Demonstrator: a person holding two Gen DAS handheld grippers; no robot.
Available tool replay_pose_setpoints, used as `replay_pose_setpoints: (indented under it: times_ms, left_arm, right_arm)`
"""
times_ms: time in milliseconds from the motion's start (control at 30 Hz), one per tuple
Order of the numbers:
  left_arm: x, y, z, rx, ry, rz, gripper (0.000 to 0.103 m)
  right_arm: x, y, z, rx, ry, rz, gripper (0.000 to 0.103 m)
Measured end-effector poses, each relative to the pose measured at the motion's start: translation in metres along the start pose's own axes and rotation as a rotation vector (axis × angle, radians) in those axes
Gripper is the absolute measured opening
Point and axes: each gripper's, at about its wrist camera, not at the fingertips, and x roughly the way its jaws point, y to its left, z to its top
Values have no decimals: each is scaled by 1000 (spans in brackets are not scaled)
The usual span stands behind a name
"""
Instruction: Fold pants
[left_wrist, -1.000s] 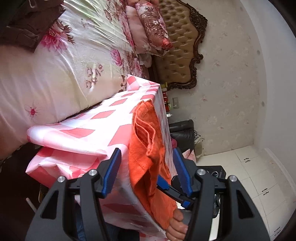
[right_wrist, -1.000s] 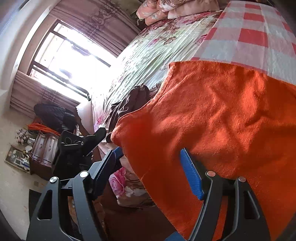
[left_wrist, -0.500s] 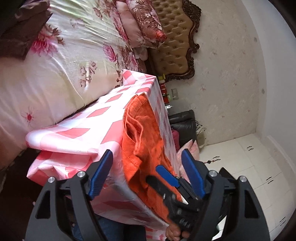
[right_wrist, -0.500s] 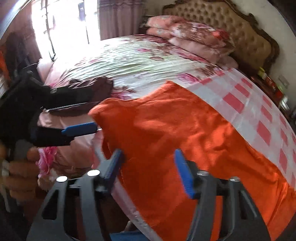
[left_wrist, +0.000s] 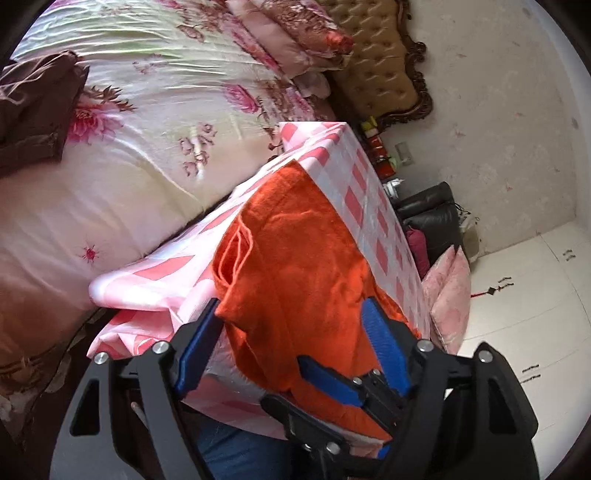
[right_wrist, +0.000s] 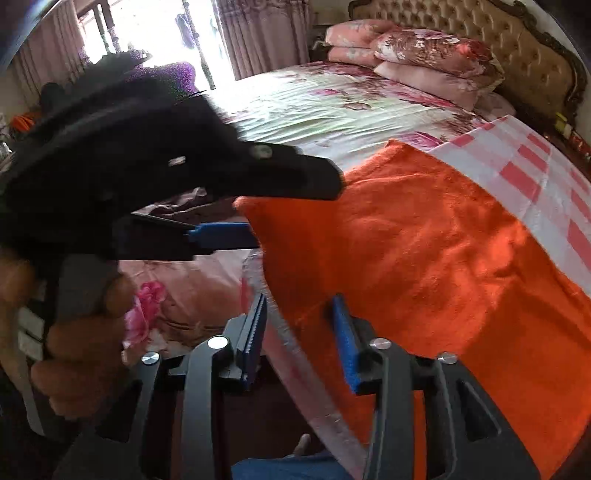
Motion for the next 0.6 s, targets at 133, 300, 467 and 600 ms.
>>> replay_pose_setpoints:
  times_ms: [133, 300, 467, 600]
  left_arm:
    - [-1, 3, -1, -1, -9, 58, 50]
    - [4, -8, -1, 98, -35, 248, 11]
    - [9, -90, -31, 499, -198, 548, 10]
    - [46, -179, -104, 943, -342, 693, 9]
  right_arm:
    - [-25, -19, -13, 81, -38, 92, 68]
    - [-67, -59, -40, 197, -85, 6, 79]
    - [-119, -138, -74, 489, -187, 51, 83]
    - [-152, -197, -108, 746, -286, 201, 84]
